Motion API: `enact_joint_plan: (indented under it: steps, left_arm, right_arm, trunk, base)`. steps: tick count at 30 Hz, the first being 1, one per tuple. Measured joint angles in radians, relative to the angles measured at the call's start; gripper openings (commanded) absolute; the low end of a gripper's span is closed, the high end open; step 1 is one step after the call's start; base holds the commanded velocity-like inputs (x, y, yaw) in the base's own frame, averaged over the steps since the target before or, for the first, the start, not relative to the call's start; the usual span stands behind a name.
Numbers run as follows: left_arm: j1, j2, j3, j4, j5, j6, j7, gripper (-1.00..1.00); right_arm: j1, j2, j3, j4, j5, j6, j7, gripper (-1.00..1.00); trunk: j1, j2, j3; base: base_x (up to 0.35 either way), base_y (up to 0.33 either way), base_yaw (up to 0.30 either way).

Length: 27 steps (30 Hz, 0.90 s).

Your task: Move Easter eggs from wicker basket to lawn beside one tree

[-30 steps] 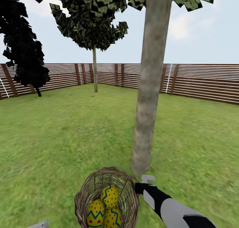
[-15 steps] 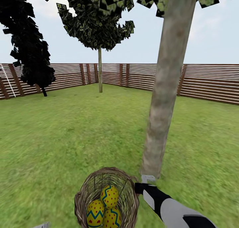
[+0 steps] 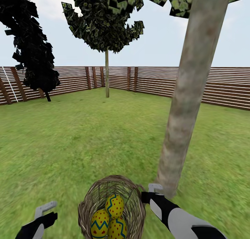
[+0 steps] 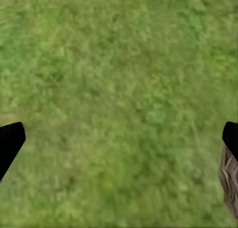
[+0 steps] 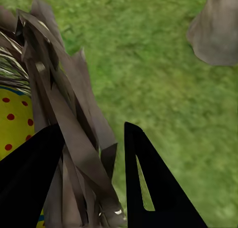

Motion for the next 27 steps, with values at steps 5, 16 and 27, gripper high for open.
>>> enact_joint_plan:
  steps: [5,16,27]
  left_arm:
    - [-0.004,0.001,0.000,0.010,0.075,-0.035,0.005,1.00]
    - [-0.004,-0.006,0.113,0.011,0.110,-0.052,0.000,1.00]
    - [-0.004,-0.005,0.123,0.012,0.108,-0.051,0.000,1.00]
  right_arm:
    - [0.003,0.000,0.000,0.000,0.000,0.000,0.000,-1.00]
    - [0.005,0.002,-0.001,0.000,0.001,0.000,0.000,-1.00]
    - [0.005,0.002,0.000,0.000,0.000,0.000,0.000,-1.00]
  trunk:
    - [0.000,0.000,0.000]
    - [0.000,0.000,0.000]
    - [0.000,0.000,0.000]
  base:
    - [0.241,0.196,0.000]
    - [0.125,0.131,0.041]
    - [0.109,0.231,0.000]
